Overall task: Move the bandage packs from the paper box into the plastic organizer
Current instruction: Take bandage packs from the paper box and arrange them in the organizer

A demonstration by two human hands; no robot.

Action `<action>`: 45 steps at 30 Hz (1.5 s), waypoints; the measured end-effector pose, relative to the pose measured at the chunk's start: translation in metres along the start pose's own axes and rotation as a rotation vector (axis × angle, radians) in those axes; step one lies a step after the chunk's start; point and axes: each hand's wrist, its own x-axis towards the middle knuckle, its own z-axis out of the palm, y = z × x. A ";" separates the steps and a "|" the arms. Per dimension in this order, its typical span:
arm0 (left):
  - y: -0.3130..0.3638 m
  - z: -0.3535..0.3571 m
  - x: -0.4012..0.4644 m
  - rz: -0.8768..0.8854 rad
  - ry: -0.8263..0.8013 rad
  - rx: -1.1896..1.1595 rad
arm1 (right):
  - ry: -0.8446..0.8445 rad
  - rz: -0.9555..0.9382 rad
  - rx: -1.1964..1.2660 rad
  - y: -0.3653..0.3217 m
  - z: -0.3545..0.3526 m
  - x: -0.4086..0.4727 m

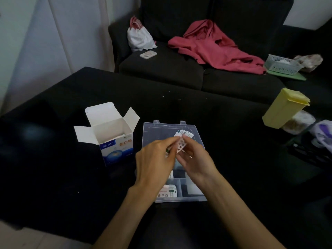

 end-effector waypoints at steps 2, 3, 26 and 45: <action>0.001 0.000 0.002 -0.068 -0.029 -0.132 | 0.034 -0.015 -0.022 0.001 -0.001 0.002; 0.002 0.000 0.003 -0.104 -0.035 -0.231 | 0.062 -0.025 -0.022 0.001 -0.001 0.003; 0.001 0.013 0.053 -0.093 -0.518 -0.029 | -0.293 -0.402 -1.240 -0.065 -0.066 0.033; -0.002 0.026 0.047 0.271 -0.700 0.437 | -0.206 -0.521 -2.055 -0.054 -0.061 0.047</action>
